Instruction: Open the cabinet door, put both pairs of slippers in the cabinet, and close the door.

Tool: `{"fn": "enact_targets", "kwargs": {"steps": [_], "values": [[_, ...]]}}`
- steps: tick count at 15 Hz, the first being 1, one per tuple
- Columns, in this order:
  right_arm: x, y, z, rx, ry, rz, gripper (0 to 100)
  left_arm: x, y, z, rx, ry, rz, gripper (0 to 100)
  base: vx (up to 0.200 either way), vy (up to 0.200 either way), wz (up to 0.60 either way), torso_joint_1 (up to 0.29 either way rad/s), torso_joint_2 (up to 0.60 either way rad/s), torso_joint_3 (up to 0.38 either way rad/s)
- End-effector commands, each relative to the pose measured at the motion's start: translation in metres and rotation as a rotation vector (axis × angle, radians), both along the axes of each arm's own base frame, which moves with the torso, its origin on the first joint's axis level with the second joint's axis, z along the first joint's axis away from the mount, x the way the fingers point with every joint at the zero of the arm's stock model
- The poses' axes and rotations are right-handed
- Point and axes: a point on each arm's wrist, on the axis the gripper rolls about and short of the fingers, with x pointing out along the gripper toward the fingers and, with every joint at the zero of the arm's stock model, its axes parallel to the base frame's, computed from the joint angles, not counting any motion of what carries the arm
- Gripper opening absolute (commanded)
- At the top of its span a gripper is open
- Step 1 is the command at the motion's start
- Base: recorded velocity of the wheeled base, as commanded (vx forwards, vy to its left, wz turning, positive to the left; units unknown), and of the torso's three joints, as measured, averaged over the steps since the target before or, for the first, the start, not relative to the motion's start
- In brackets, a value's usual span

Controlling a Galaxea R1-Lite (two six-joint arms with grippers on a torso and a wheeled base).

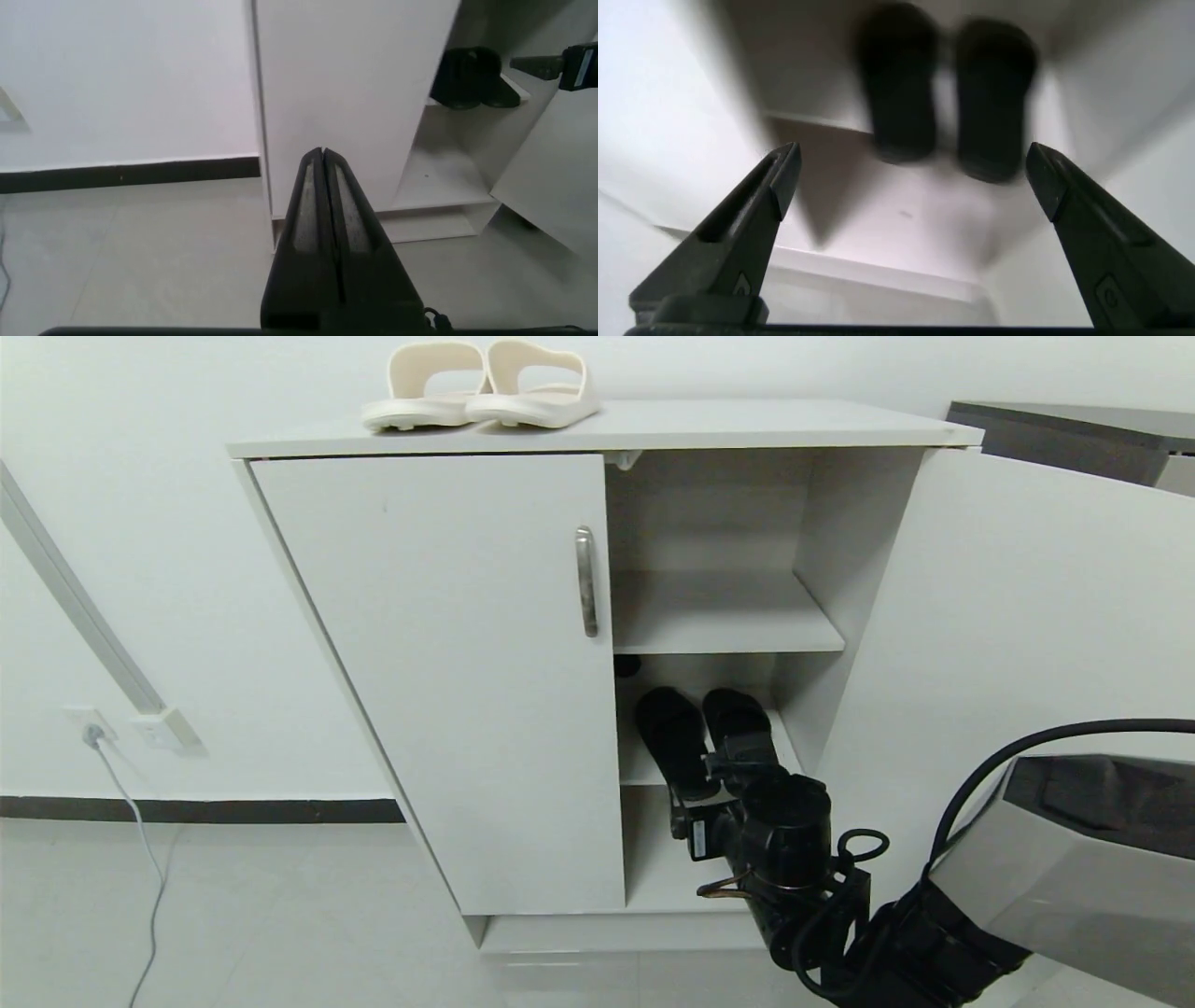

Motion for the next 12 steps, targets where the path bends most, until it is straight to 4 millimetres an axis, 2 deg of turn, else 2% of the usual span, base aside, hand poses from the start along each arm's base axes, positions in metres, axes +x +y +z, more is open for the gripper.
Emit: {"fn": "enact_targets", "kwargs": {"steps": [1,12], "values": [[0.0011,-0.0008,-0.0013,-0.003,0.003,-0.004,100,0.0001,0.0,0.0,0.0,0.002,0.002,0,0.0,0.2,0.0,-0.002,0.0,0.007],[0.0016,-0.002,-0.0003,-0.001,0.001,-0.009,100,0.0001,0.0,0.0,0.0,0.002,0.002,0,0.0,0.2,0.0,0.002,0.0,0.004]]}}
